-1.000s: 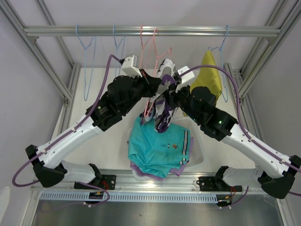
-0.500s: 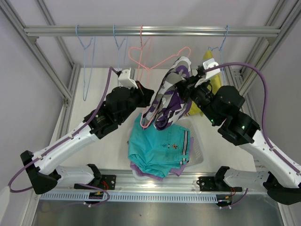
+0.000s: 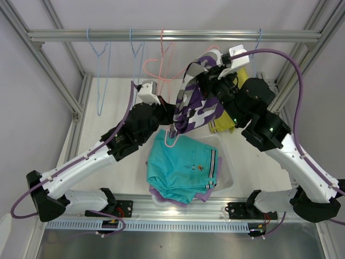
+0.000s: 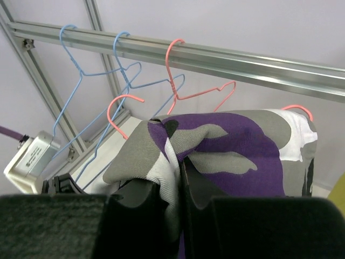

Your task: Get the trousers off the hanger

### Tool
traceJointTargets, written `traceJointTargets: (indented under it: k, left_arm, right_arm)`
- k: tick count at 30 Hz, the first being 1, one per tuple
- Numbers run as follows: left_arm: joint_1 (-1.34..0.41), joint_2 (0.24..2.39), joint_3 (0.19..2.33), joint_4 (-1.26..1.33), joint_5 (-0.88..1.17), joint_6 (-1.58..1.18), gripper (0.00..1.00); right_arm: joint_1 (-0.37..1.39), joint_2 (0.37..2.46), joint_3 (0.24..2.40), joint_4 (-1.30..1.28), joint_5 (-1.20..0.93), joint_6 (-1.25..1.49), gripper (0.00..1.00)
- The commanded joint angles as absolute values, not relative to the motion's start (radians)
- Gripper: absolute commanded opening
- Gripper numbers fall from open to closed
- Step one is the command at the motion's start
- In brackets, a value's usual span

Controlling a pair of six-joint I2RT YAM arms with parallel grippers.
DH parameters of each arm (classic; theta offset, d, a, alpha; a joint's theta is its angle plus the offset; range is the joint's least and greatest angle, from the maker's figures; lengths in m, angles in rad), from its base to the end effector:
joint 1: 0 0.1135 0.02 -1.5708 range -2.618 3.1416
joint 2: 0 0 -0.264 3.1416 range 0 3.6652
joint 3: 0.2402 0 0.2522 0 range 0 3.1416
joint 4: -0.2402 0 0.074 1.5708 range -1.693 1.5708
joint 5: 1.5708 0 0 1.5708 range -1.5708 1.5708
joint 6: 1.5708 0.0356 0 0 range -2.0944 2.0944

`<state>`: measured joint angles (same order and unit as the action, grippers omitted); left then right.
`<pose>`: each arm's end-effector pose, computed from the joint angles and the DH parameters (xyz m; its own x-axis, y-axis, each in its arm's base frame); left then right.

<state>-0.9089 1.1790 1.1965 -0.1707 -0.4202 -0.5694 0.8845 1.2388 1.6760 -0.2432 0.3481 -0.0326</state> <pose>0.1764 -0.2027 0.4055 -0.3337 -0.3726 -0.8659 0.3473 0.8054 -0.4804 0.1589 0.1748 0.5419 0.1389 0.1212 -0.9829 -0.5108 0.8590 0.0338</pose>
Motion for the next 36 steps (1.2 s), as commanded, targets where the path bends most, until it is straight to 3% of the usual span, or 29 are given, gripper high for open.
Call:
traceJointTargets:
  k: [1,6,22,36]
  left_arm:
    - [-0.936,1.196,1.167,-0.114,-0.454,-0.514,0.0]
    - [-0.959,1.21,1.129,-0.048,-0.506,-0.459,0.0]
    - [-0.965,1.359,1.27,-0.219,-0.532,-0.488,0.0]
    - [-0.971,1.253,1.02,-0.022,-0.517,-0.397,0.0]
  right_arm:
    - [0.876,1.244,1.795,-0.023,0.322,-0.005,0.0]
    - [0.871,1.273,1.835,-0.018,0.296,0.054,0.0]
    - [0.965,1.25,1.905,-0.084,0.267,0.064,0.0]
    - [0.98,1.216,1.976,-0.14,0.345,0.005,0.0]
